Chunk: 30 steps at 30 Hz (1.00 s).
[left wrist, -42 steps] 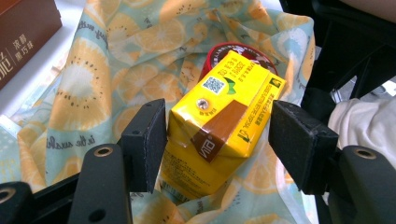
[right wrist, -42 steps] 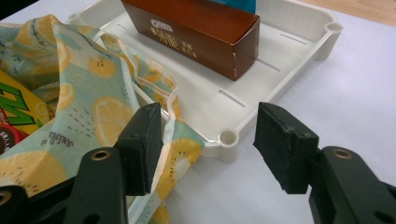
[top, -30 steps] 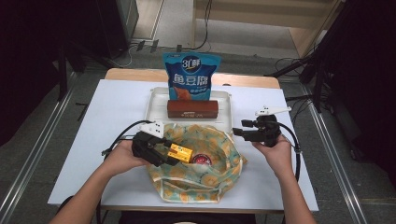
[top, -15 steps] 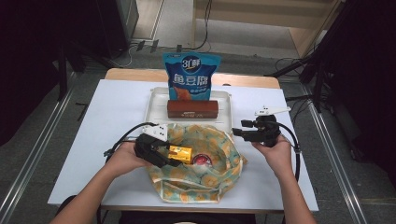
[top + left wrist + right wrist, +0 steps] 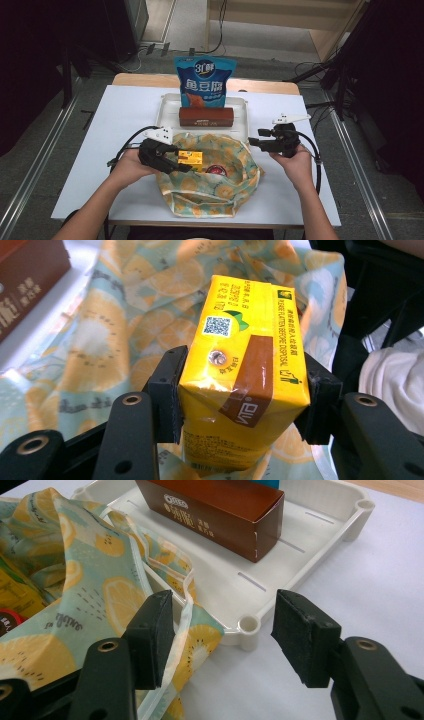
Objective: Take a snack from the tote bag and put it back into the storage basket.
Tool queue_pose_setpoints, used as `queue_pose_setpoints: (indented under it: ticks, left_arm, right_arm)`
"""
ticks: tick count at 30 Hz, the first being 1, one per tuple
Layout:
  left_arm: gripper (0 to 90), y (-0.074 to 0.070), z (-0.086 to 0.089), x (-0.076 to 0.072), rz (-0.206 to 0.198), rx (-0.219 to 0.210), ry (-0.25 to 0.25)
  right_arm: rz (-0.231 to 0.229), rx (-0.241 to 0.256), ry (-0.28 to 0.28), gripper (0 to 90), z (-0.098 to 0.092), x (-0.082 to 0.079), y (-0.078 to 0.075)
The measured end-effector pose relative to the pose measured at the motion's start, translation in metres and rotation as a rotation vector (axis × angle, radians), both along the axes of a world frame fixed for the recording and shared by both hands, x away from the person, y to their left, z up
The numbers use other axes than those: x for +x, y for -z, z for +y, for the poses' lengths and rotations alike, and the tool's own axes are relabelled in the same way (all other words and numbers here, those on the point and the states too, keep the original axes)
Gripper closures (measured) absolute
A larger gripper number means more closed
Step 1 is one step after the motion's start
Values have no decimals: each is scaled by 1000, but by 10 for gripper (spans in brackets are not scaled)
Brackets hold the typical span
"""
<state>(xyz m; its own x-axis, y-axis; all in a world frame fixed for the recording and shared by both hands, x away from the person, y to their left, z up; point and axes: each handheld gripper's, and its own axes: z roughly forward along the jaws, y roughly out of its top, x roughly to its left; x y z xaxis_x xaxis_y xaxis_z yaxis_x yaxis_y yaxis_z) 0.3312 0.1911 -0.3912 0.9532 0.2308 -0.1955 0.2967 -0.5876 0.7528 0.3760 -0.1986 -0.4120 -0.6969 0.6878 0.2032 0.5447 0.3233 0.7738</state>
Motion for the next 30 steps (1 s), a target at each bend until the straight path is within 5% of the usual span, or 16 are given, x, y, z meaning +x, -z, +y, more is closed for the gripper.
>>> queue_pose_setpoints:
  ticks: [30]
  left_arm:
    - [498, -29, 20, 0, -15, -76, -90]
  right_arm:
    - [-1, -1, -10, 423, 2, 1, 1]
